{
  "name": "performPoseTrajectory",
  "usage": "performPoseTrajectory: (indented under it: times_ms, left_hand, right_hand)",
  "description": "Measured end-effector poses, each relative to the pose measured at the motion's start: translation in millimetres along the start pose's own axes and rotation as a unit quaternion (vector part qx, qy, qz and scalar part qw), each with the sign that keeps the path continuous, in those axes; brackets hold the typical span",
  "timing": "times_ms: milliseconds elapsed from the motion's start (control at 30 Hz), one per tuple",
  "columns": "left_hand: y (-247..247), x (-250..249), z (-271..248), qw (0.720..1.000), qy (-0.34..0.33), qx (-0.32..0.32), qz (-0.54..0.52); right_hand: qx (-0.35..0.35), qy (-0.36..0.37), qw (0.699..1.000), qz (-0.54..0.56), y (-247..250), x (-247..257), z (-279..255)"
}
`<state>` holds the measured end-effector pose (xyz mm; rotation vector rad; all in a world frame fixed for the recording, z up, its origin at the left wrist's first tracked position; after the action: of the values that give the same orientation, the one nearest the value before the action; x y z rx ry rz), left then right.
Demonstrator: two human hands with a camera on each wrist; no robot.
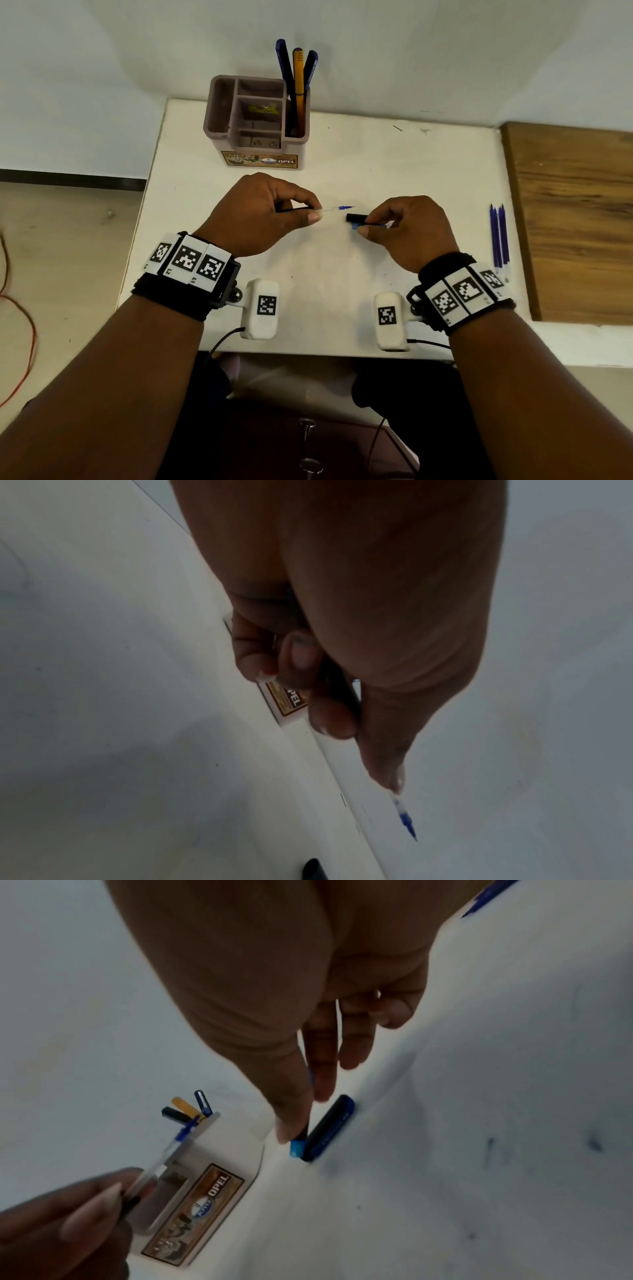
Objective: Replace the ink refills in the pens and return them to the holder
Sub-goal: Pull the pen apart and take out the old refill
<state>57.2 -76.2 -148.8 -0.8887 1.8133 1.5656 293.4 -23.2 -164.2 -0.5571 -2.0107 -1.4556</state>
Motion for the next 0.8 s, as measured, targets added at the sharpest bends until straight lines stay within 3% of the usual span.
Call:
performPoseTrajectory:
  times_ms: [167,800]
  left_hand:
    - [-2.3,1.9,-1.0,1.0,-0.01,0.01,0.001]
    - [-9.3,12.1,2.0,1.0,-0.002,0.029,0.0]
  right_hand:
    - [-0.029,-0.008,0.998,-0.056,-3.9,1.8,-1.3]
    - [-0.04,0.018,0.997,-0.066,-6.6,3.7,2.7]
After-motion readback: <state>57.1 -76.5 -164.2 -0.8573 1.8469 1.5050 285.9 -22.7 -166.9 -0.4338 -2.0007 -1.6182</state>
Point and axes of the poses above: each hand's wrist, its own z-axis towards the middle knuckle, its own y-axis out of the back of the hand, x = y × z, the point moved 2 cm from there along z, towards the middle knuckle, and after that the axes turned 2 degrees about -x, right-handed, at the moved point
